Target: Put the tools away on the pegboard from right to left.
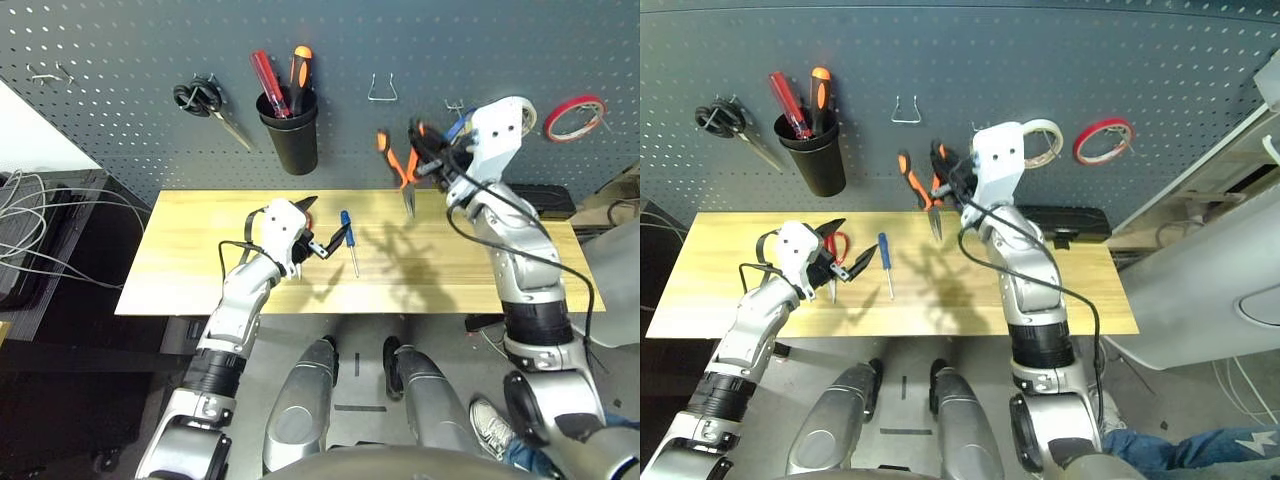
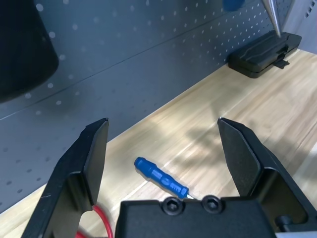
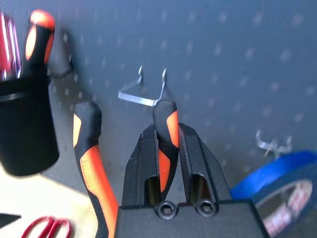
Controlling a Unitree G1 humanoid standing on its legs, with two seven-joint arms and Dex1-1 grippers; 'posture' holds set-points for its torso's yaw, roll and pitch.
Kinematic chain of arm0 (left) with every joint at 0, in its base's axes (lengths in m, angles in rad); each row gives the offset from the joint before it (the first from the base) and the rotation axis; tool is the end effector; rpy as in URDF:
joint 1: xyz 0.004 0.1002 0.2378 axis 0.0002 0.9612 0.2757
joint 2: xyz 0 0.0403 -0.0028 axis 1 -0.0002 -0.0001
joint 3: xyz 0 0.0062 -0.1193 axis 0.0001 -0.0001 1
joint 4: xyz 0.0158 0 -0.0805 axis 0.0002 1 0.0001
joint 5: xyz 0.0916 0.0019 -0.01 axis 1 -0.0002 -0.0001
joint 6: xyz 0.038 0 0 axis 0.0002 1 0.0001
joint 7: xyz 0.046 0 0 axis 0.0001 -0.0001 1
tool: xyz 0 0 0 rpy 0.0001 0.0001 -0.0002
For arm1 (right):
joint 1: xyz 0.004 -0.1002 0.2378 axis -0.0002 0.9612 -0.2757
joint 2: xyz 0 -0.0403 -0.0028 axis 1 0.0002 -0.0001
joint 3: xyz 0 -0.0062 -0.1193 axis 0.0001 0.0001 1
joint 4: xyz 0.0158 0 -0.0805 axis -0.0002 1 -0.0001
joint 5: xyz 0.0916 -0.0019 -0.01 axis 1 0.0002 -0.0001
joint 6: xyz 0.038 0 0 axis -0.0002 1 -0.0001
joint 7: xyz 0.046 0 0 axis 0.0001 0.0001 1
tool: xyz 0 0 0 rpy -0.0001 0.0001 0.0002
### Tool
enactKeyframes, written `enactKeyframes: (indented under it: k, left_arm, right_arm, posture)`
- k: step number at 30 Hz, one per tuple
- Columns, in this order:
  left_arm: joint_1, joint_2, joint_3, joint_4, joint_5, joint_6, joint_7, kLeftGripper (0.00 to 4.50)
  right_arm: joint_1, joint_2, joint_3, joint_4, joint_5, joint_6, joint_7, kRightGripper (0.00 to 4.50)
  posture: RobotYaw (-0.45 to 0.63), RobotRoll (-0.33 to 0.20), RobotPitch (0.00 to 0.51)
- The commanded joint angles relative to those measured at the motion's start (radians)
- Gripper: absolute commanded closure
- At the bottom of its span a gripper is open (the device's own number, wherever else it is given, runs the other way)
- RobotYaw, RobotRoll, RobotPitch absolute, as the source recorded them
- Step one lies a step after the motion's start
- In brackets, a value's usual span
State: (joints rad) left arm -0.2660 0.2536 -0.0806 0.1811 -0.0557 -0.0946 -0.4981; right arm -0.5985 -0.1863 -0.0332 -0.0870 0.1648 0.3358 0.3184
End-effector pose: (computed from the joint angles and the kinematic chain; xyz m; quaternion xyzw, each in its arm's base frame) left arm 0.2502 0.1774 0.0596 0.1224 -0.0536 -0.2961 0.9458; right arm 0.2872 -0.1508 0.1716 -0.0424 -0.1609 0.2230 0.9605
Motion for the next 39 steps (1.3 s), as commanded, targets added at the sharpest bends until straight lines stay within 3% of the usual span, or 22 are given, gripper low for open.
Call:
enactKeyframes:
  k: [1, 15, 28, 39]
  left_arm:
    - [0.004, 0.0, 0.001, 0.008, -0.01, -0.004, -0.009, 0.0]
    - [-0.02, -0.013, -0.005, 0.001, -0.045, 0.0, -0.036, 0.0]
    - [-0.063, -0.084, 0.026, -0.104, -0.169, -0.006, -0.047, 0.0]
    - [-0.084, -0.097, 0.03, -0.143, -0.186, 0.014, -0.024, 0.0]
  right_arm:
    - [-0.03, 0.008, -0.014, -0.019, 0.033, -0.018, 0.005, 4.13]
    - [-0.214, 0.046, -0.06, -0.067, 0.094, -0.05, -0.057, 4.13]
    - [-0.342, 0.076, -0.071, 0.143, 0.02, -0.35, -0.129, 4.13]
    - [-0.415, 0.102, -0.063, 0.389, -0.034, -0.6, -0.152, 4.13]
  posture:
    - [0.12, 0.0, 0.224]
    - [0.11, 0.0, 0.225]
    - [0.13, 0.0, 0.236]
    - [0.16, 0.0, 0.252]
